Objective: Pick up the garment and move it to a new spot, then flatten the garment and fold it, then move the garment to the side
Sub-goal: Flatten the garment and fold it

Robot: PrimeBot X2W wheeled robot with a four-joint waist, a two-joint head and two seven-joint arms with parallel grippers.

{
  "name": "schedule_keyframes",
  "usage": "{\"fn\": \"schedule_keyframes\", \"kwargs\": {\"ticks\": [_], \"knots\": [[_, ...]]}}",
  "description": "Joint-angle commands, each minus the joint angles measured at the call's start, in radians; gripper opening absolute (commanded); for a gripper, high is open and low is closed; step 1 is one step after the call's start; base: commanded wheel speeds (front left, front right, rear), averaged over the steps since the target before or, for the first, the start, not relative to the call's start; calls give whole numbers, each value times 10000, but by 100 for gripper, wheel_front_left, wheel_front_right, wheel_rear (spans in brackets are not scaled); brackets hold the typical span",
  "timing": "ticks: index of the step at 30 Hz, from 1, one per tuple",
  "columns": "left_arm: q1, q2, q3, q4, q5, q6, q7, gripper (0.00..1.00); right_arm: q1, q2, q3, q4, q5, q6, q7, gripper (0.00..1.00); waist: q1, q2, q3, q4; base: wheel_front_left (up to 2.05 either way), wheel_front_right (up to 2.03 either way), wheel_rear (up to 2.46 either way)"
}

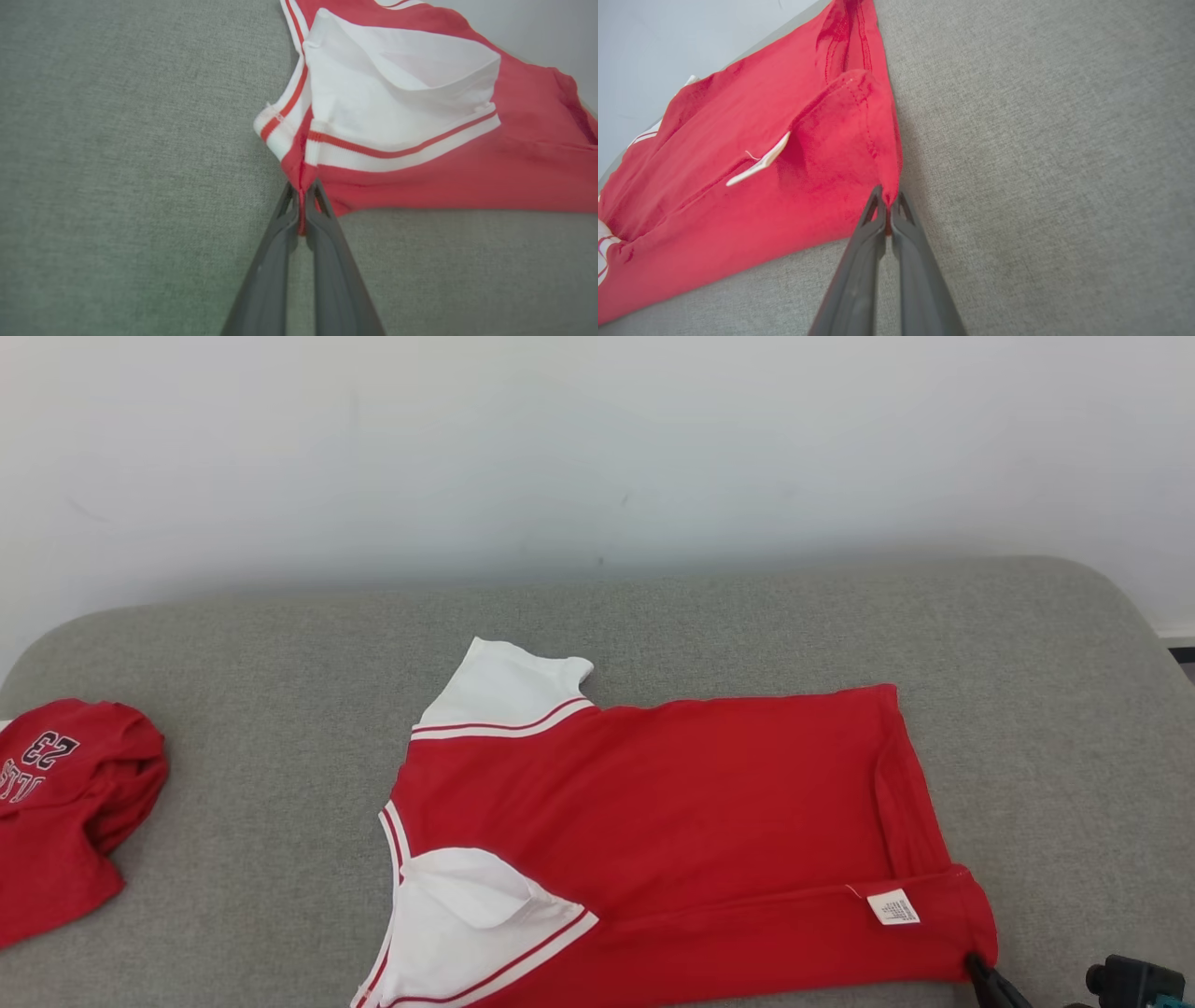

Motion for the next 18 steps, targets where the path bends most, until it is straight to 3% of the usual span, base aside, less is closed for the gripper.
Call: {"fn": "schedule_keyframes", "kwargs": {"ticks": [1,6,7,8,9,10,11,18], "knots": [[318,28,80,-195,76,103,-40,0,329,-99,-85,-188,-33,-24,-55,0,1,0,-53,91,0,0,0],[515,-70,91,-413,134,141,-40,0,758,86,-249,-535,-149,-24,235,0,1,0,-37,121,0,0,0],[511,-76,106,-413,183,190,-41,0,796,137,-309,-556,-161,-24,277,14,1,0,-34,115,0,0,0],[480,-58,127,-400,270,223,-41,0,810,178,-368,-590,-206,-24,290,49,1,0,-29,109,0,0,0],[440,-42,126,-404,384,282,-41,28,820,224,-413,-615,-254,-24,304,100,1,0,-23,99,0,0,0],[405,-45,172,-482,499,281,-43,49,831,273,-451,-669,-312,-24,282,100,1,0,-18,92,0,0,0],[407,-71,249,-563,560,292,-43,100,833,307,-474,-763,-398,-24,182,100,1,0,-15,83,0,0,0],[657,-211,1176,-1657,1461,456,-42,100,794,162,-686,-1454,-1346,-24,-717,100,1,0,-3,66,0,0,0]]}}
